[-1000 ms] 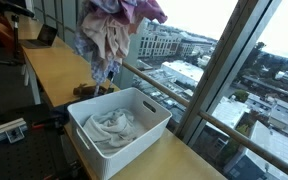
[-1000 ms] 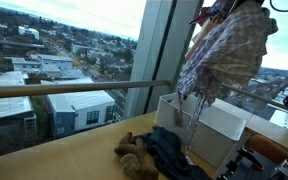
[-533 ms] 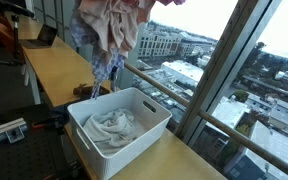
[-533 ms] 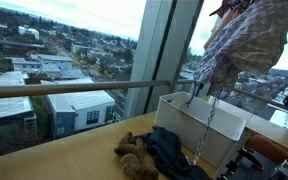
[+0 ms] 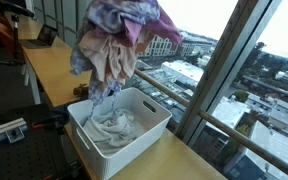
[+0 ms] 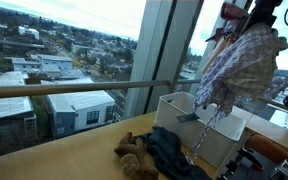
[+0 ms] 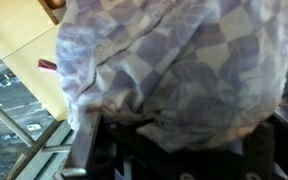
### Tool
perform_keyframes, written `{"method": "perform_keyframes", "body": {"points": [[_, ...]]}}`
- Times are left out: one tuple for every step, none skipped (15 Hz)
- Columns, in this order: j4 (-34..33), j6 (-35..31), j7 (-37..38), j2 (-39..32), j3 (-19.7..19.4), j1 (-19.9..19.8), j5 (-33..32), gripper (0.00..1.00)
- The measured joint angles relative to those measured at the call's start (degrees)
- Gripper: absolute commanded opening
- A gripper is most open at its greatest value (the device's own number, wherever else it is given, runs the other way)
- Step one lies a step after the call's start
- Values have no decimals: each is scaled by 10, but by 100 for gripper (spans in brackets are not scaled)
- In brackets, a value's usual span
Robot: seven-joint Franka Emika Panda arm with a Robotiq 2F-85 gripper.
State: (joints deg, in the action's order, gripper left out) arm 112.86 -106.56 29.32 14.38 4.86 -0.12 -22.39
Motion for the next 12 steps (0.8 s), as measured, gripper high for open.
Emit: {"method": "perform_keyframes", "body": {"points": [[19,-22,0,-9,-2,-3,0,5],[34,-43,0,-19,-3,-7,0,5],[48,-64,0,-32,-6,-11,0,5],[59,-84,0,-46,-8,-14,0,5],[66,-103,0,-61,-12,-17,0,5],[70,-120,0,-77,-15,-18,0,5],[72,-135,0,-93,-17,-19,0,5],[72,-148,0,-109,-19,-20,-1,5],[71,-159,0,-126,-19,-19,-4,5],[70,-169,1,-143,-19,-17,-9,5],[68,-176,1,-159,-19,-14,-12,5],[65,-183,2,-177,-19,-9,-16,5]]}}
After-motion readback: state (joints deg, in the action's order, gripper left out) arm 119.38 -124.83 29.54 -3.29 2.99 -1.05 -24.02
